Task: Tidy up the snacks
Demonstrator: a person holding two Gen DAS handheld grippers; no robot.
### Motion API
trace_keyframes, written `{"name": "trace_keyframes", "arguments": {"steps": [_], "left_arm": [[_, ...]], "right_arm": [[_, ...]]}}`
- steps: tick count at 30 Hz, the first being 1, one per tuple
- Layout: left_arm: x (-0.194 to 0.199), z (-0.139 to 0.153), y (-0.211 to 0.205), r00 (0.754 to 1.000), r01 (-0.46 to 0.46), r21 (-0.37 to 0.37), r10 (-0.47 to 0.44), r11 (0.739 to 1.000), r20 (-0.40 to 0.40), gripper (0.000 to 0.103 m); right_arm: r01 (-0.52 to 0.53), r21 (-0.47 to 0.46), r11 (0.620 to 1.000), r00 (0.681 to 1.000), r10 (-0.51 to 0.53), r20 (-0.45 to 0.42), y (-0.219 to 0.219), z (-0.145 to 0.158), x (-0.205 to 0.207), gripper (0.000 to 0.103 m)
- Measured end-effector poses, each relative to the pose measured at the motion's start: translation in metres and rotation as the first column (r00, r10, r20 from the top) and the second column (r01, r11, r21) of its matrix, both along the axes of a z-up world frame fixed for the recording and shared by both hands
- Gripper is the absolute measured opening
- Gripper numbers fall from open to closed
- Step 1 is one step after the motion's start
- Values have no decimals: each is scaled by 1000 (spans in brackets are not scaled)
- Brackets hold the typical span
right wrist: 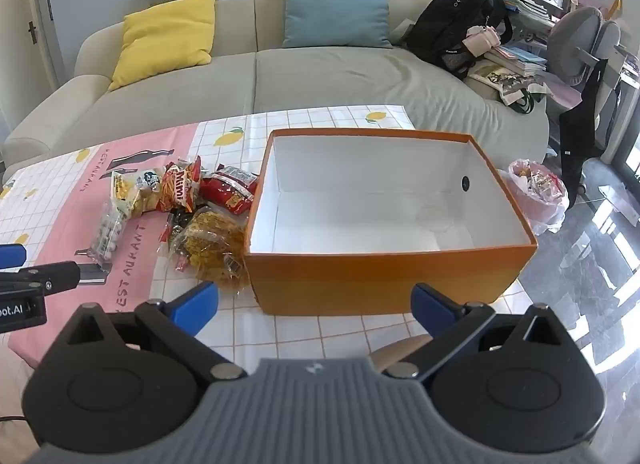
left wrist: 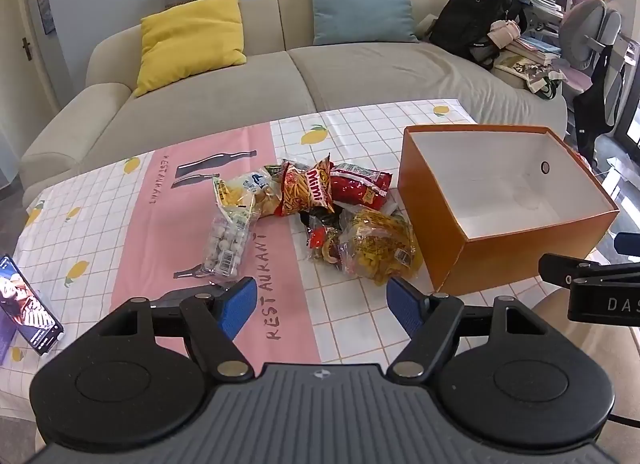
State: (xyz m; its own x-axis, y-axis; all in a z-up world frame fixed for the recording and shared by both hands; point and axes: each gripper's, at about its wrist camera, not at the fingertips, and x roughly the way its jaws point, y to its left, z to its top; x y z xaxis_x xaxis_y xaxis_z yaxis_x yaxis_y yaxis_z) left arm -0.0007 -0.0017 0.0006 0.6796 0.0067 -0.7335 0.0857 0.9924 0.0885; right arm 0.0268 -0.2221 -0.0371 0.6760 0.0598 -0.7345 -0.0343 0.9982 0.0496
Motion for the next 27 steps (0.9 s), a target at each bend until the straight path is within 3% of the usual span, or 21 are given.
{"name": "trace_keyframes", "arguments": {"steps": [27], "left_arm": [[-3, 2, 3, 1000, 11, -44, -11, 999, 6, 80]], "right_arm": [[-3, -16, 1000, 1000, 3, -5, 2, 1, 0, 100]]}}
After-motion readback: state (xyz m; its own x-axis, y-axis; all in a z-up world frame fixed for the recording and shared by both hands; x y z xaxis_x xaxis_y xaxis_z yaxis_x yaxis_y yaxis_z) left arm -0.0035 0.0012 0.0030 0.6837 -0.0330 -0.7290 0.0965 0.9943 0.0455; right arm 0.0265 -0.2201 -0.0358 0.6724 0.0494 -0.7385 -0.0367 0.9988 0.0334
